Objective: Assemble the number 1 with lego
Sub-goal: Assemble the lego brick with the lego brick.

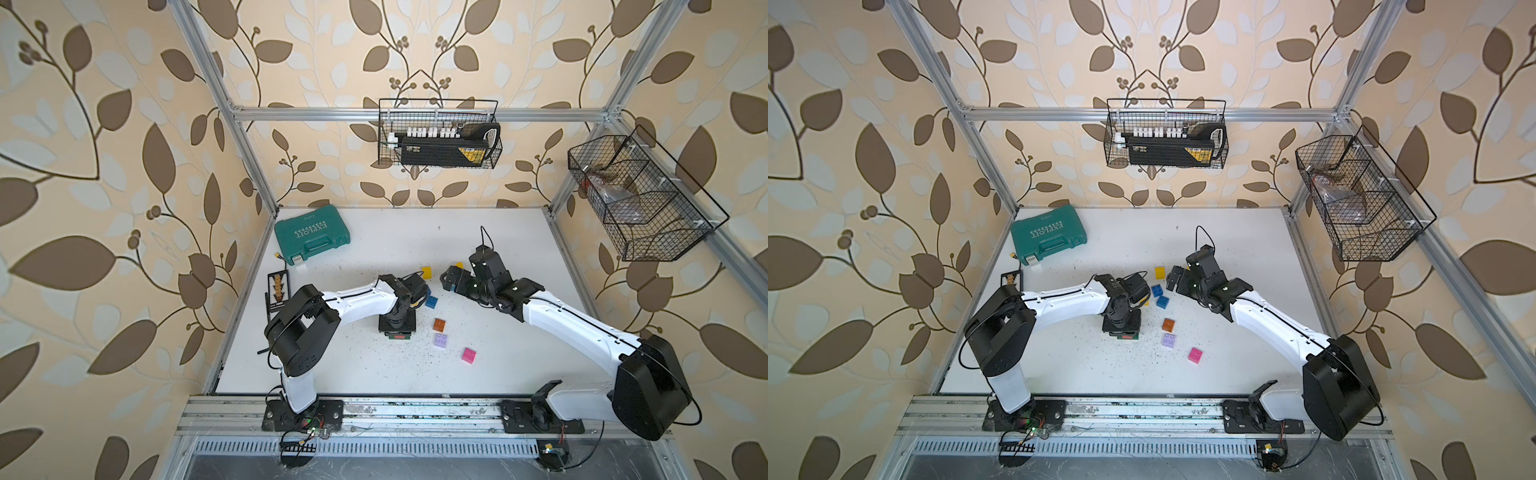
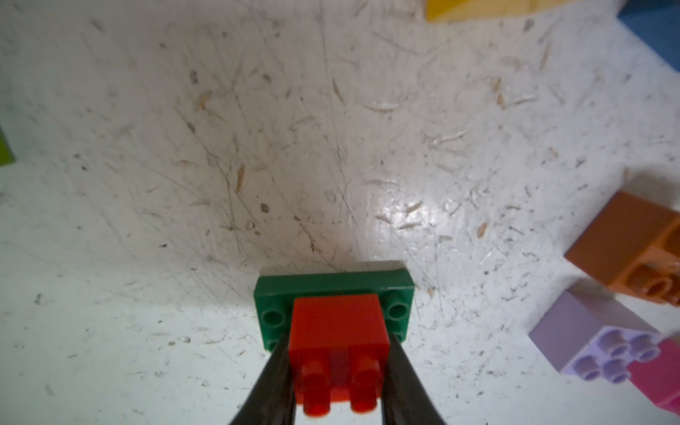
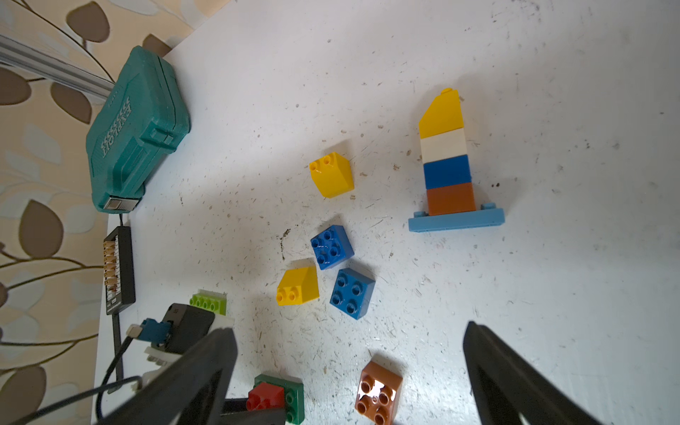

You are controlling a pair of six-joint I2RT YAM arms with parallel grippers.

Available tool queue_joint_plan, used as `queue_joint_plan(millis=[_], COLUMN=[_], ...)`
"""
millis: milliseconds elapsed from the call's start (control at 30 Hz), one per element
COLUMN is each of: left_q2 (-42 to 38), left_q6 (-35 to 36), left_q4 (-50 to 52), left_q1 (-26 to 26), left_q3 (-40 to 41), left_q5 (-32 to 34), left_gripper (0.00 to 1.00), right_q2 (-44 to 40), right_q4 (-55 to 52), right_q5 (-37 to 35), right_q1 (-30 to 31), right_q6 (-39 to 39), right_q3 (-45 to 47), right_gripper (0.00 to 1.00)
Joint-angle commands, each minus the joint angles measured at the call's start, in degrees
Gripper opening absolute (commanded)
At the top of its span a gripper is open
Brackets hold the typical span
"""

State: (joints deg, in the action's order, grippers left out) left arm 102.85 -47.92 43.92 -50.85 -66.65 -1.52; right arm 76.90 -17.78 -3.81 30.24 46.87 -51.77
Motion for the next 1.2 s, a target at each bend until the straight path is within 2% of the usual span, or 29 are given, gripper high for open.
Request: queue_joint_plan(millis=[0,133,300,433,633,933,1067,1167], left_q2=[2.3,4.2,5.7,8.6,10.9,12.8,13.7,13.3], left_q6=[-1.8,-2.7,-1.0,-1.2,-4.5,-10.7,-10.9,-11.1], left_q4=[3.1,4.0,-3.6,-5.0,-9.9,-10.3,-8.8,-7.1], left_q1=[-1.6,-1.6,-1.6,-1.5,-1.5,-1.8,-2.0,-1.9], left_q3=[0.5,0.6,3.4,4.6,8.9,10.5,10.2,9.4], left_q5=[1.6,3.5,0.7,-0.4,-3.6,-4.2,-3.5,-2.6], left_gripper=[0.13,0.13,0.13,0.1,0.07,0.07,0.13,0.25], right_q2=[0.6,0.6,0.7,0.7,0.8,1.1,1.1,1.2], right_q4=[-0.2,-0.1,-0.2,-0.2,0.1,0.5,0.7,0.7], right_q5=[0.6,0.6,0.8,1.2,2.1,3.1,3.4,3.4], right_q1=[-0.1,-0.2,-0.2,-0.5,-1.0,-1.7,-1.9,-2.0], right_q6=[-0.2,-0.2,-0.2,-0.2,-0.1,0.3,0.5,0.6], right_q3=[-0.9,-0.9,-0.9,-0.8,-0.7,-0.4,-0.2,-0.2], right_gripper=[0.99,0.99,0.99,0.99,0.99,0.99,0.99,1.0])
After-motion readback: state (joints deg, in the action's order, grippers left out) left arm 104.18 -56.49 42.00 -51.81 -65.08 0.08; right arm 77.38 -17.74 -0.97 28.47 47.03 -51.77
